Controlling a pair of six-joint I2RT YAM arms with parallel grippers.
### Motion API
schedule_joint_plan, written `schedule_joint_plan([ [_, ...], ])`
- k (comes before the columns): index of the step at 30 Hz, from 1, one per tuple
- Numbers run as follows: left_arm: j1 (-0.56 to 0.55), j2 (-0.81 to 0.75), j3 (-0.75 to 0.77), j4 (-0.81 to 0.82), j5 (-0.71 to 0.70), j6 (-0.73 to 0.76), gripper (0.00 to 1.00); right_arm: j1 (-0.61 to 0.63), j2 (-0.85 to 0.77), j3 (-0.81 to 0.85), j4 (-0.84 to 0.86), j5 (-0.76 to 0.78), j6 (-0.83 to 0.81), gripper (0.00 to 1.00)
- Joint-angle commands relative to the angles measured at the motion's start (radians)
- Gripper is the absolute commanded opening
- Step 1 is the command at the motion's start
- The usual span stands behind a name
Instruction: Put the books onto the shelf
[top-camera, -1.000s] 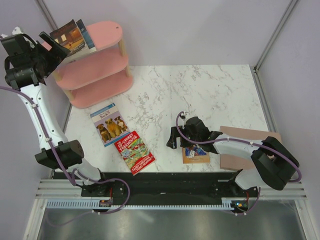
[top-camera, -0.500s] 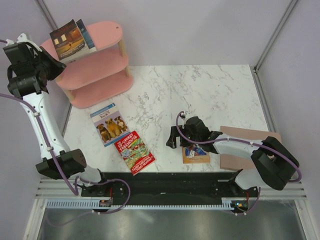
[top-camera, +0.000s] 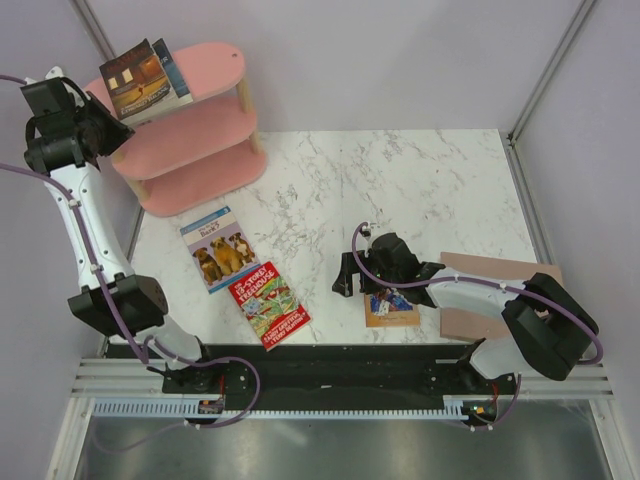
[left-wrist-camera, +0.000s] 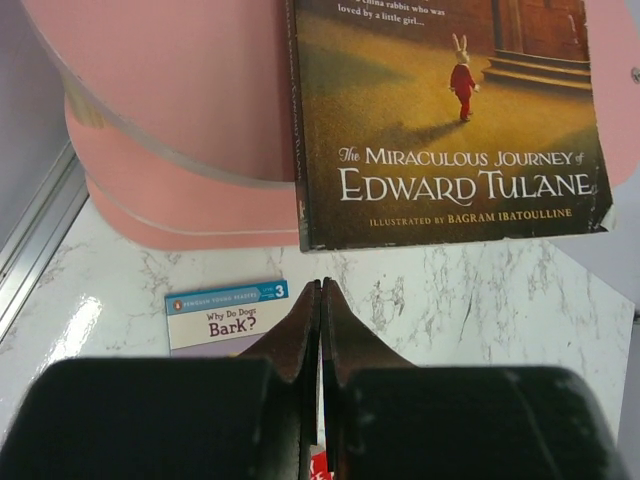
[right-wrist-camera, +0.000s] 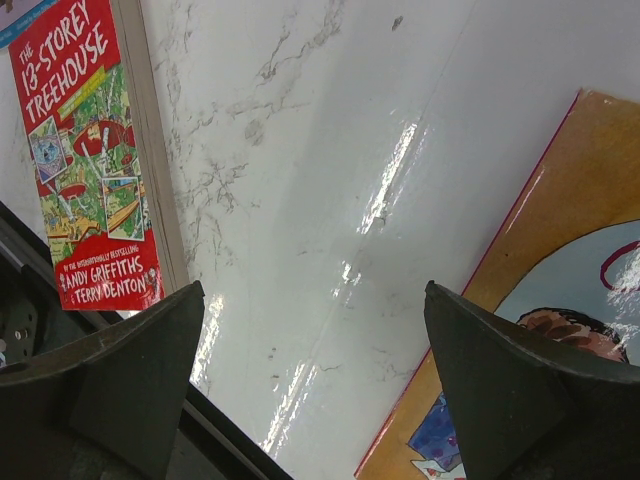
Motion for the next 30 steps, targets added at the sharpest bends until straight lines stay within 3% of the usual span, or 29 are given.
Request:
schedule_joint_plan([
  [1,-0.008,0.023,0.058,0.026,-0.039,-0.026,0.02,0.004,-0.001,0.016,0.028,-0.011,0.002,0.98],
  [18,-0.039,0.124,0.207,0.025,-0.021,-0.043,0.02,0.006,0.005,0.017,0.027,-0.012,0.000,0.98],
  [30,-0.048,-0.029,0.021,0.026,-0.041,0.023,0.02,0.004,-0.008,0.019,0.018,-0.008,0.000,0.98],
])
